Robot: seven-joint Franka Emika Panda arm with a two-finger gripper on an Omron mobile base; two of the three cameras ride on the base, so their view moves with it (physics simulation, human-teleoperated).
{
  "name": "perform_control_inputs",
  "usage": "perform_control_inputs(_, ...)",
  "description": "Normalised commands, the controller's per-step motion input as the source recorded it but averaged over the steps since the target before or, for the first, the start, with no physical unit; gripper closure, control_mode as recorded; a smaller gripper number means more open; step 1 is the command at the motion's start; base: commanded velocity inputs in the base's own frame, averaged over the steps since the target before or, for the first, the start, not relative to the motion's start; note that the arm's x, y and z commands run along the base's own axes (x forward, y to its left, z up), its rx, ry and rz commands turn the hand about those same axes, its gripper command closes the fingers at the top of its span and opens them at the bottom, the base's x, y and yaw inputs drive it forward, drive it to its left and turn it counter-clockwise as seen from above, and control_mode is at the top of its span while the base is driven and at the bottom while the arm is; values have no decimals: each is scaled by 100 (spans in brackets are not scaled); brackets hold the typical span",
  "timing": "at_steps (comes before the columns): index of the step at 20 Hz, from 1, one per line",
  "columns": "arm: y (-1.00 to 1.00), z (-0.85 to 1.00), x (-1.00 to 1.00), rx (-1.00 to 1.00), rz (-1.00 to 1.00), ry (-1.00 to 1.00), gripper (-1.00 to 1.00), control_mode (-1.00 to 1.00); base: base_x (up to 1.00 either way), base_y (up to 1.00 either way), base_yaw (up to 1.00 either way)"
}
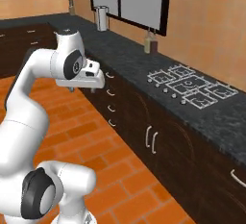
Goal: Gather all objects into one cabinet and sort the glasses and bowls to opposite sides.
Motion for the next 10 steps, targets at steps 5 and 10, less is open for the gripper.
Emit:
perform_control_inputs(5, 0, 0, 0, 0, 0, 0, -100, 100, 7, 0, 44)
perform_control_inputs(10, 0, 0, 0, 0, 0, 0, -100, 100, 12, 0, 41)
